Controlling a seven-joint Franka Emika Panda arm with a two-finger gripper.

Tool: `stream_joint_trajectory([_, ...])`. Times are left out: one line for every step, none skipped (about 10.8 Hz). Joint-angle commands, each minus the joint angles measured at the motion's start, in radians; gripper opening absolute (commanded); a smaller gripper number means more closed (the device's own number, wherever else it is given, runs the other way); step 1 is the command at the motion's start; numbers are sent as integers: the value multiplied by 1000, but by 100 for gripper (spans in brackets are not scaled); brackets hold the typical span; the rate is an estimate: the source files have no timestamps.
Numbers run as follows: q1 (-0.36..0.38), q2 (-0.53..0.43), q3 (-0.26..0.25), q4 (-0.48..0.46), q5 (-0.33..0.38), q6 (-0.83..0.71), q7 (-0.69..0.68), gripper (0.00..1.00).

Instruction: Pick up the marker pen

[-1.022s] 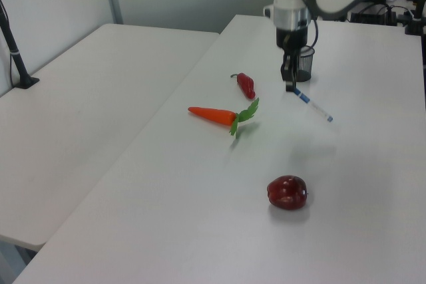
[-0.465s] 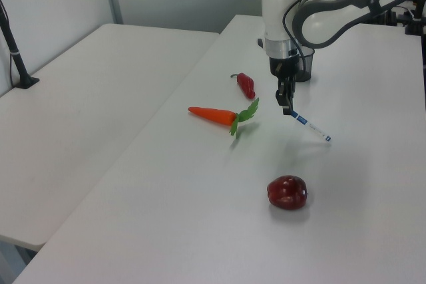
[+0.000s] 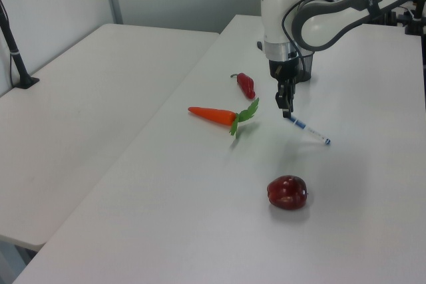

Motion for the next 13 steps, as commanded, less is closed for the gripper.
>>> stream_joint_trajectory([9, 1, -9, 15, -2, 14, 9, 100])
stream_joint_trajectory([10, -2, -11, 16, -3, 14, 9, 100])
stream_joint_trajectory([10, -11, -11, 18, -6, 12, 10, 100])
stream_joint_trajectory([18, -28, -11, 18, -26, 6, 12, 100])
stream_joint_trajectory([21, -49, -11, 18, -64, -3, 14, 100])
stream_joint_trajectory([21, -81, -11, 18, -77, -21, 18, 100])
stream_joint_trajectory([15, -116, -12, 18, -77, -59, 18, 100])
stream_joint_trajectory([10, -161, -18, 18, -77, -92, 18, 100])
stream_joint_trajectory([-11, -201, -18, 18, -78, -139, 9, 100])
stream_joint_trajectory([-35, -248, -17, 16, -77, -181, 4, 100])
stream_joint_trajectory([-55, -290, -17, 16, -77, -223, 3, 100])
stream_joint_trajectory([-78, -325, -17, 16, -77, -262, -3, 100])
stream_joint_trajectory([-100, -353, -15, 16, -75, -282, -28, 100])
